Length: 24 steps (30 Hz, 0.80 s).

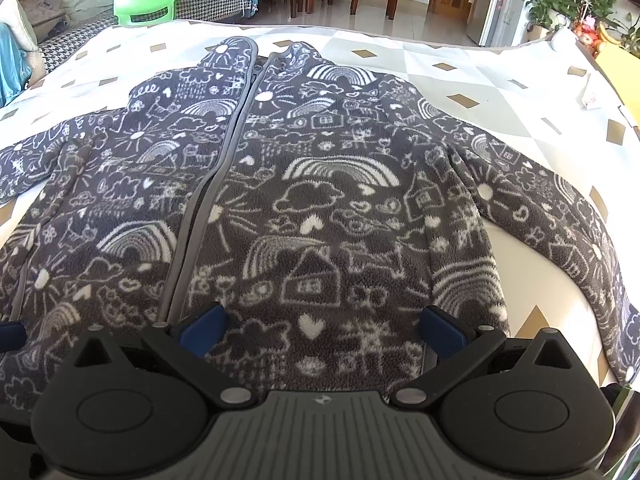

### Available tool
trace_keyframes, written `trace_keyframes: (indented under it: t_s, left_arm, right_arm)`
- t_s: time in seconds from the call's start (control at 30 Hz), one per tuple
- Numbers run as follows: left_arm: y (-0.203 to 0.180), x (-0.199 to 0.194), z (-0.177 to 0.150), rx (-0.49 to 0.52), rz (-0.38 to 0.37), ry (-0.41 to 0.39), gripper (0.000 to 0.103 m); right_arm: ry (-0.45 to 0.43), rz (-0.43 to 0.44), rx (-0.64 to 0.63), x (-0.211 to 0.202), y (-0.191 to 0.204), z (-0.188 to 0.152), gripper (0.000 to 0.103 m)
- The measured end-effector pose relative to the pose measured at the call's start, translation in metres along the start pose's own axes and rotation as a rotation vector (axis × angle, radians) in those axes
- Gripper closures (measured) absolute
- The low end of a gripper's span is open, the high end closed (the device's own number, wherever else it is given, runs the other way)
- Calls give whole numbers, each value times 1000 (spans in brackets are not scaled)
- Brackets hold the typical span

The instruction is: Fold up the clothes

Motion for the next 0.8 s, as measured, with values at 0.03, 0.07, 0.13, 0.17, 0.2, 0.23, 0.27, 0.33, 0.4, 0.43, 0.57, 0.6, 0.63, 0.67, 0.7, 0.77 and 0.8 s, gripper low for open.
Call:
trace_keyframes:
  t_s: [0.03,0.07,0.13,0.17,0.2,0.23,0.27,0.33,0.4,0.43,0.57,0.6,0.63,0.67,0.7,0.77,0.8]
  left_arm:
    - [0,0,0,-2,0,2,0]
    - [0,-1,-1,-3,1,6,0]
    - [-1,-1,-2,-5,3,15,0]
    - [-1,-2,-2,-3,5,20,0]
    - [-1,-2,-3,-1,7,24,0]
    - [-2,-3,-4,1,9,29,0]
    - [-2,-3,-4,2,10,33,0]
    - [-2,-4,-6,2,11,44,0]
    - [-2,-5,-8,2,11,54,0]
    - [-2,-5,-8,2,12,59,0]
    - [-3,-7,-11,0,18,84,0]
    - [-4,-7,-12,1,20,90,0]
    - [-5,-8,-13,2,22,95,0]
    - [-5,-8,-14,4,24,100,0]
    - [-6,-9,-14,3,24,104,0]
    - [-5,-9,-16,-4,24,115,0]
    - [-5,-10,-16,-8,24,121,0]
  right_arm:
    - [-3,-1,0,0,0,0,0]
    - [-5,-1,0,0,0,0,0]
    - [-6,-1,1,-1,0,0,0]
    - [-6,0,0,-1,-1,0,0]
    - [-5,2,-1,0,-2,0,0]
    - [-5,1,-1,0,-2,0,0]
    - [-5,1,0,0,-2,0,0]
    - [-4,-1,1,0,-2,0,0]
    - [-3,-4,3,0,-1,0,0]
    - [-2,-5,4,0,-1,0,0]
    - [-1,-9,8,1,0,1,0]
    - [0,-10,8,1,1,1,0]
    - [1,-10,9,1,1,1,0]
    - [2,-11,9,1,1,1,0]
    - [4,-11,10,1,1,1,0]
    - [11,-12,10,2,1,2,0]
    - [17,-12,10,2,2,2,0]
Point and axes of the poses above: each gripper's, at about its wrist camera, not at the fingertips, and x roughly the way its jaws point, y to its left, z to its top, the point moved 6 cm from there along x, roughly the way its jaws point, and after that the axes turned 11 degrees about -z, right-handed, at the moved point
